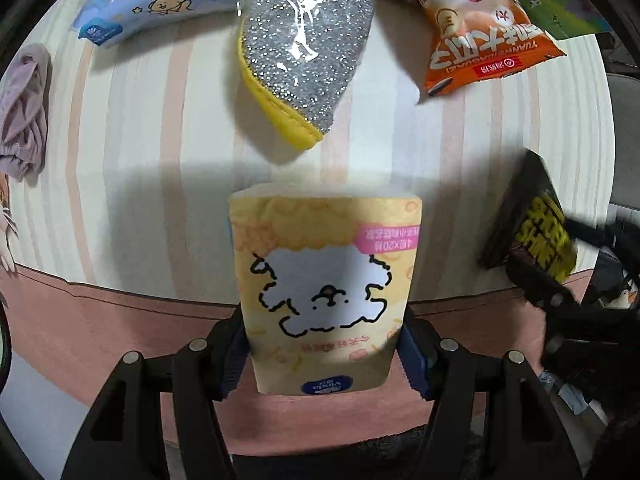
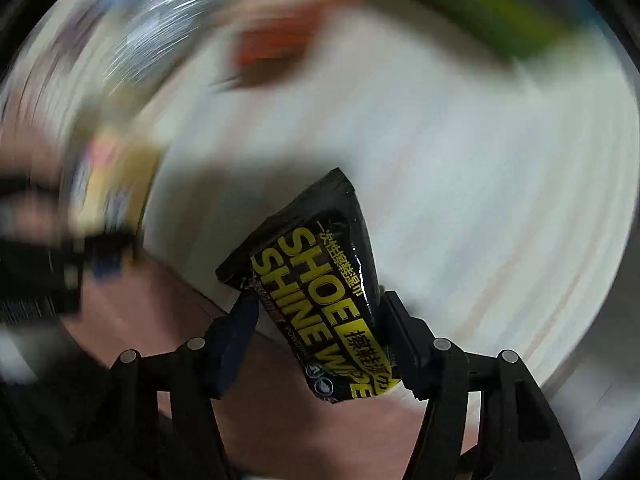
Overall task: Organize soft objects
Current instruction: 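Grasp the yellow tissue pack with the left tool while the right tool grasps the black wipes pack, then carry both packs into the box and release them beside the bags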
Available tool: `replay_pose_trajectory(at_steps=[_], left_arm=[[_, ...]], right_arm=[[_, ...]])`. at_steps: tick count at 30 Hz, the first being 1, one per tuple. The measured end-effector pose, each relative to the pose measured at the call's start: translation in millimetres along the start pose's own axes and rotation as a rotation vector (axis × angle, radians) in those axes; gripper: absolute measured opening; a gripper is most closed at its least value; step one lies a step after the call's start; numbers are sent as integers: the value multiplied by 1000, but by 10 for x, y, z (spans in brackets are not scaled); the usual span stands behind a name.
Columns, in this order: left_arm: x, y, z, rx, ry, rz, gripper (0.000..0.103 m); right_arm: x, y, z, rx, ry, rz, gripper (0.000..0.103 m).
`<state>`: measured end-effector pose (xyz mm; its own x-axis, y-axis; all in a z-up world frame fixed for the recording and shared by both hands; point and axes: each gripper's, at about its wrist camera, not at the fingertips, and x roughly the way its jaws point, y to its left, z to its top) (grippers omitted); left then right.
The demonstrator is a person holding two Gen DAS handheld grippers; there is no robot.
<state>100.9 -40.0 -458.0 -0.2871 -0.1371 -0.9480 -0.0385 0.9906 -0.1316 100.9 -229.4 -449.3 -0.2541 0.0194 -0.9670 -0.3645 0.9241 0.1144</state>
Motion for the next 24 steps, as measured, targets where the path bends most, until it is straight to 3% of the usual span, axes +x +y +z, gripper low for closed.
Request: replay_pose_trajectory(at_steps=[3, 4, 5, 6, 9, 14, 16, 19, 21, 24], left_arm=[[-12, 184, -14, 2, -2, -4, 62], [-4, 199, -18, 2, -1, -5, 62], [7, 222, -17, 2, -1, -7, 63], [27, 238, -20, 1, 0, -7, 63], [-28, 279, 25, 4, 1, 6, 64], [66, 172, -10, 43, -30, 95, 63], [79, 129, -44, 58, -50, 133, 61], [88, 143, -101, 61, -69, 144, 60], [97, 141, -114, 58, -72, 147, 60], [-77, 116, -163, 53, -96, 139, 60]], right_arm=[[94, -413, -183, 309, 49, 285, 63], [115, -486, -264, 368, 52, 368, 64], [103, -512, -319, 379, 40, 393, 70], [92, -515, -381, 359, 11, 369, 80], [-134, -543, -355, 296, -53, 233, 82], [-74, -460, -368, 355, -45, 267, 82], [10, -472, -286, 403, -41, 233, 82], [117, -349, -291, 445, -51, 187, 73], [88, -289, -310, 439, -82, 148, 58], [54, -224, -352, 436, -97, 159, 46]])
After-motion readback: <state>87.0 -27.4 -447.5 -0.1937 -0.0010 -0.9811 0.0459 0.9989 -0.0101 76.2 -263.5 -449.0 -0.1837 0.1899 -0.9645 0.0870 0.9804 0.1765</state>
